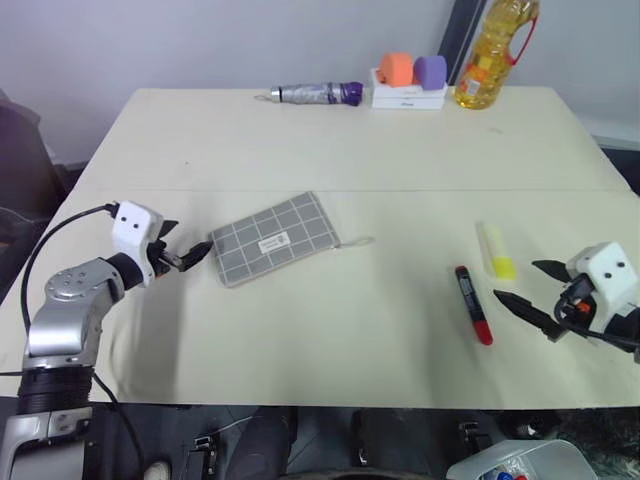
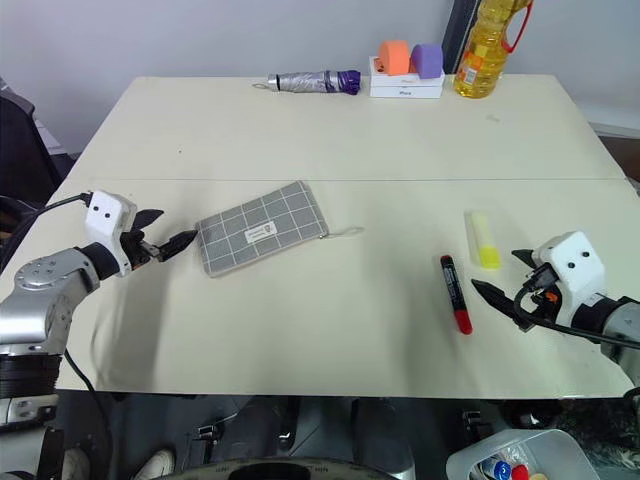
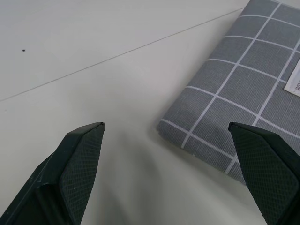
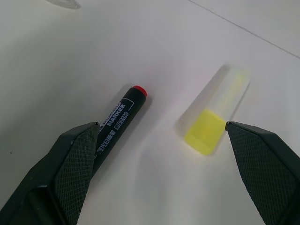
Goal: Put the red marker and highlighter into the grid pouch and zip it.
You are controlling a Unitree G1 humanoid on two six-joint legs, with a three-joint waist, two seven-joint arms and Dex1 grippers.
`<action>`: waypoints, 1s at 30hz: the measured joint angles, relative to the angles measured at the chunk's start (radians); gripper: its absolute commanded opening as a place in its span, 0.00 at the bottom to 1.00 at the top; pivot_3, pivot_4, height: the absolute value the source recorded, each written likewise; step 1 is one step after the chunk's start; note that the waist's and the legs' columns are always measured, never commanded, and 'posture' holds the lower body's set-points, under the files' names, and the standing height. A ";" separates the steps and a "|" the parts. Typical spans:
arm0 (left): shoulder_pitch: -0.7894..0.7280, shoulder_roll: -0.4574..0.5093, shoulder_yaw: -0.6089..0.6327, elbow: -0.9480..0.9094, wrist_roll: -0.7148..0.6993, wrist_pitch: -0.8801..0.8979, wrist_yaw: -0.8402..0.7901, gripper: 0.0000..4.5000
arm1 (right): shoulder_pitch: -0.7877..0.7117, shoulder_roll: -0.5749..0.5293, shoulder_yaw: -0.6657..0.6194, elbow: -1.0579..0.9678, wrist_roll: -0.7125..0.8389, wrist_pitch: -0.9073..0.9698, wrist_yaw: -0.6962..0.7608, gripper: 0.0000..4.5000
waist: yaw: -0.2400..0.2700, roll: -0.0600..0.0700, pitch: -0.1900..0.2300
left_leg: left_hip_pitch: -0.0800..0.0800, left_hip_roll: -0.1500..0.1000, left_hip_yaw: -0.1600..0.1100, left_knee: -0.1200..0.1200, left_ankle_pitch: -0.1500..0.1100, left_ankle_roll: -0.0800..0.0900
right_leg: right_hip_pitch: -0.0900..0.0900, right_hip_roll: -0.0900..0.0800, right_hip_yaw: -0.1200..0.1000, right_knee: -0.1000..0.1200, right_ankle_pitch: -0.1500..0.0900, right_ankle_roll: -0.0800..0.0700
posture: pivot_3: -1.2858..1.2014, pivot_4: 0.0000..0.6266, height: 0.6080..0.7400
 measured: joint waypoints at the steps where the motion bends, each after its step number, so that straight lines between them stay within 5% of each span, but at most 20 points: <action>1: 0.000 0.000 0.000 -0.001 0.000 -0.001 0.001 0.99 | -0.001 0.000 0.003 0.000 0.000 0.000 0.000 1.00 | 0.000 0.000 0.000 | 0.000 0.000 0.000 0.000 0.000 0.000 | 0.000 0.000 0.000 0.000 0.000 0.000 | 0.52 0.24 1.00; 17: 0.096 -0.003 0.010 -0.075 0.001 -0.010 0.026 0.99 | -0.144 -0.001 0.113 0.042 -0.003 -0.001 -0.004 1.00 | 0.002 0.000 0.000 | 0.001 0.000 0.000 0.000 0.000 0.000 | 0.001 -0.001 0.000 0.000 0.000 0.000 | 0.52 0.24 1.00; 27: 0.172 0.009 0.041 -0.129 -0.008 -0.009 0.023 0.99 | -0.325 0.030 0.291 0.053 -0.005 -0.001 -0.019 1.00 | -0.003 0.000 0.000 | 0.001 0.000 0.000 -0.001 0.000 0.000 | 0.001 -0.001 0.000 0.000 0.000 0.000 | 0.52 0.24 1.00; 30: 0.205 0.025 0.047 -0.150 -0.007 -0.026 0.008 1.00 | -0.396 0.069 0.354 0.070 -0.008 -0.002 -0.030 0.81 | -0.002 0.000 0.000 | 0.001 0.000 0.000 -0.001 0.000 0.000 | 0.001 -0.001 0.000 0.000 0.000 0.000 | 0.52 0.24 1.00</action>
